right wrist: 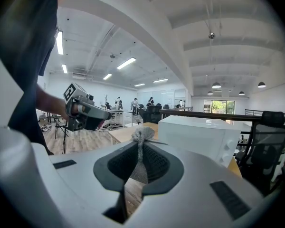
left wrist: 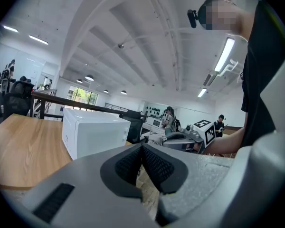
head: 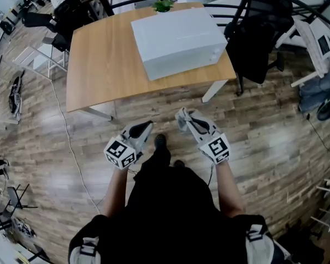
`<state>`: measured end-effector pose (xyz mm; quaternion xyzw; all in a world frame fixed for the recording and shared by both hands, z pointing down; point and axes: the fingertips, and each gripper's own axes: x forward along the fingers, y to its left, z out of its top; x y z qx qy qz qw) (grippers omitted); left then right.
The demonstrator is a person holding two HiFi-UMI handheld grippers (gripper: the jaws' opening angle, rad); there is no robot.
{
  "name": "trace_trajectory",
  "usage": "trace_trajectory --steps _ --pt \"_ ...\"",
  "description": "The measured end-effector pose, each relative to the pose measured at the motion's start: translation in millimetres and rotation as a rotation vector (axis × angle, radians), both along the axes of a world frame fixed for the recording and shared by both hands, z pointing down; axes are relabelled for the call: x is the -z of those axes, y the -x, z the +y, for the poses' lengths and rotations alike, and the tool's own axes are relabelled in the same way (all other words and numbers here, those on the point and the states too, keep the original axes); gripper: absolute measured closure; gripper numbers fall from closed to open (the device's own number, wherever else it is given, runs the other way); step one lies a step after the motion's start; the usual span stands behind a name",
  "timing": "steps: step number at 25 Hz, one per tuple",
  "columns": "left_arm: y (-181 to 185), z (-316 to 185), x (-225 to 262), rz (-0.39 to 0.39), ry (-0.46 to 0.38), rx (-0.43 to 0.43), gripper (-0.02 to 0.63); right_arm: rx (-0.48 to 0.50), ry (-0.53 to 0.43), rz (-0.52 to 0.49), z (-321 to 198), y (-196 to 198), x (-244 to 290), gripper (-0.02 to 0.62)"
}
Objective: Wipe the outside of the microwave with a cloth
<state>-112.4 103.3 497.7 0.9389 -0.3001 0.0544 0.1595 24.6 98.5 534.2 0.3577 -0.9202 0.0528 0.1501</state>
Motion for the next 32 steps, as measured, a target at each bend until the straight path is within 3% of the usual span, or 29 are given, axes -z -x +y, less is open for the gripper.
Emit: trace_trajectory --steps 22,32 --pt "24 -115 -10 0.011 0.004 -0.114 0.603 -0.048 0.013 0.023 -98 45 -14 0.569" --pt "53 -149 -11 0.016 -0.009 -0.109 0.603 -0.057 0.002 0.021 -131 74 -13 0.569"
